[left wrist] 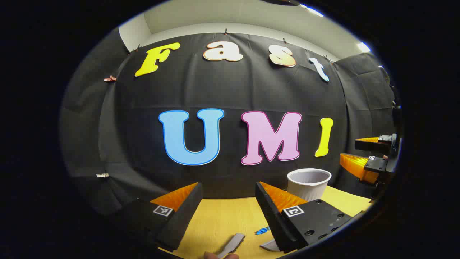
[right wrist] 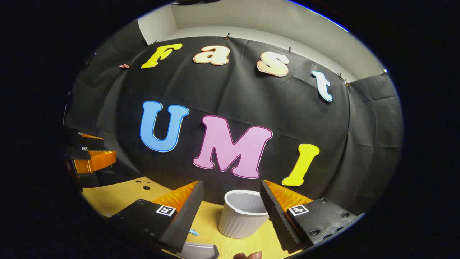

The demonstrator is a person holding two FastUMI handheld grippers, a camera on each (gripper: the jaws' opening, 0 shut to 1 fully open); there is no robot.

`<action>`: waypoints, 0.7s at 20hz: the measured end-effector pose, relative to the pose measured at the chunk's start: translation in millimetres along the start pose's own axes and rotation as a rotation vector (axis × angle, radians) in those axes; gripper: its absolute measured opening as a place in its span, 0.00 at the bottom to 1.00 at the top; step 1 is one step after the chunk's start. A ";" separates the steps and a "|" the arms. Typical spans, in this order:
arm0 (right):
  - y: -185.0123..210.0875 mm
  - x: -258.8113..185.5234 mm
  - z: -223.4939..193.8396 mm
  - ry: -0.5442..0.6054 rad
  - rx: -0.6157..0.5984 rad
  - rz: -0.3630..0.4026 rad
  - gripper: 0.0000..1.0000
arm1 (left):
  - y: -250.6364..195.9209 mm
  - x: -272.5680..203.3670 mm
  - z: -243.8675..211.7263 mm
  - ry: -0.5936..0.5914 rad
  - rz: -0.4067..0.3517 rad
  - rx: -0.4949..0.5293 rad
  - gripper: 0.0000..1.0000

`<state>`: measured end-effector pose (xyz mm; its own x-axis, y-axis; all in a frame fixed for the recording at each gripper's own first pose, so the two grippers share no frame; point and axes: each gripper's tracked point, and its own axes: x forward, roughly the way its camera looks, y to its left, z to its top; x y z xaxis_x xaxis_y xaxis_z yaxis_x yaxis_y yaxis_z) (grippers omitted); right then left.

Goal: Pick up the small broom and dustpan from the desktop, sweep the trash into the dustpan with the broom, and then empty the trash into the garbage bin.

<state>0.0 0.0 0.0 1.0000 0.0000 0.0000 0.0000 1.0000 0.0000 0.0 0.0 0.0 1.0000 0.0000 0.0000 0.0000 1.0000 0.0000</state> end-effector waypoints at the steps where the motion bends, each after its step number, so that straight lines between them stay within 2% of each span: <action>1: 0.3 0.8 -0.2 0.000 0.000 0.000 0.97 | 0.0 0.6 1.1 0.000 -0.001 0.000 0.95; 3: 2.3 1.4 0.1 0.003 0.002 0.001 0.97 | 0.3 1.1 0.4 0.000 -0.005 0.001 0.95; 4: 3.0 2.0 0.0 0.003 0.001 0.001 0.93 | 1.0 2.2 0.0 -0.001 -0.004 0.002 0.95; 5: 2.8 1.7 0.5 0.002 -0.001 0.001 0.97 | 1.1 2.0 1.2 -0.002 -0.005 0.003 0.95; 7: 2.6 1.7 1.2 -0.004 -0.006 -0.003 0.97 | 0.6 3.4 1.1 -0.003 -0.008 0.003 0.95; 8: 2.8 2.1 1.8 -0.002 -0.007 -0.004 0.93 | 0.0 3.8 -0.1 -0.003 -0.009 0.002 0.95; 9: 2.5 2.3 1.4 0.000 -0.008 -0.005 0.97 | -0.2 3.2 0.2 -0.003 -0.011 0.001 0.95; 14: 3.8 2.6 1.8 0.000 -0.009 -0.003 0.97 | 1.6 4.8 -1.5 0.000 -0.011 0.002 0.95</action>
<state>2.6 3.8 1.8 1.0000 -0.0027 -0.0002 0.0027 1.0000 -0.0090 4.8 1.6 -1.5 0.9999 -0.0109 0.0004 0.0109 0.9999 0.0018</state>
